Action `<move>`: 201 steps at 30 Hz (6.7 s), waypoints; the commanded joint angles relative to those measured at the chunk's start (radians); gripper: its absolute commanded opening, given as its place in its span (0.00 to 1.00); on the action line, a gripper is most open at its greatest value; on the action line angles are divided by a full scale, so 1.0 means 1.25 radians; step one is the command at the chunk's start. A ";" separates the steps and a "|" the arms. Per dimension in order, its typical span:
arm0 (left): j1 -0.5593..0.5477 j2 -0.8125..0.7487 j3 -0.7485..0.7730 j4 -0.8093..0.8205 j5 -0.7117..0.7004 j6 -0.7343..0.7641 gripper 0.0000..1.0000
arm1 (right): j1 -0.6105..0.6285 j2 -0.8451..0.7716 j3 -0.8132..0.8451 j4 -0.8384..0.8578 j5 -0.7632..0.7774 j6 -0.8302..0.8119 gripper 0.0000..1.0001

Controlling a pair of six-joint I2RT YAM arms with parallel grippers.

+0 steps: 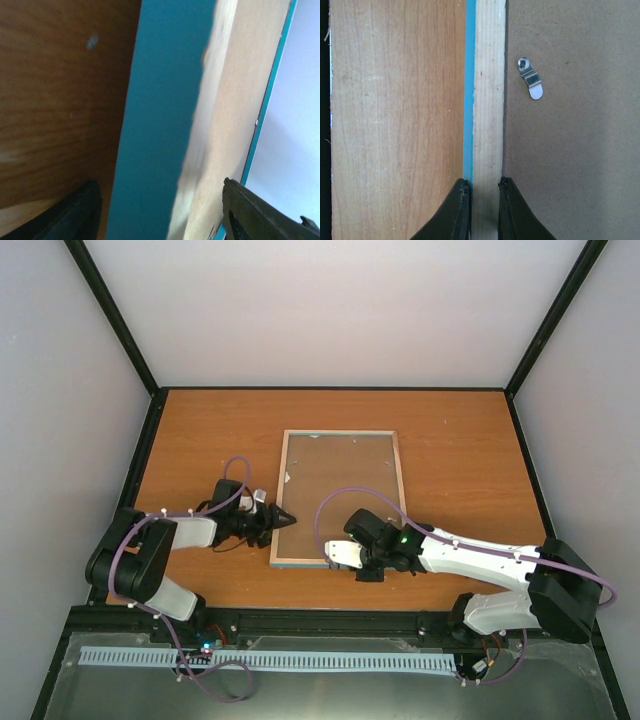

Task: Take the photo out of the frame

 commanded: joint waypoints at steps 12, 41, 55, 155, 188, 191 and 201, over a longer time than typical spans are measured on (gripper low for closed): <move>-0.004 -0.080 0.038 0.025 0.056 0.018 0.31 | 0.007 0.002 0.024 0.064 -0.007 -0.011 0.04; -0.004 -0.135 0.950 -0.928 -0.403 0.352 0.01 | -0.344 0.307 0.877 -0.277 -0.256 0.592 0.60; -0.187 0.042 1.175 -0.998 -0.513 0.387 0.01 | -0.455 0.364 0.904 -0.230 -0.525 0.691 0.72; 0.124 0.206 0.489 -0.378 -0.544 0.340 0.78 | -0.710 0.529 0.493 -0.083 -0.478 0.480 0.67; 0.106 -0.099 0.197 -0.425 -0.476 0.268 0.56 | -0.571 0.748 0.745 -0.151 -0.513 0.454 0.60; 0.101 -0.116 0.194 -0.437 -0.479 0.265 0.55 | -0.569 0.744 0.761 -0.159 -0.478 0.461 0.58; 0.091 -0.104 0.177 -0.420 -0.483 0.270 0.53 | -0.525 0.703 0.747 -0.182 -0.287 0.534 0.52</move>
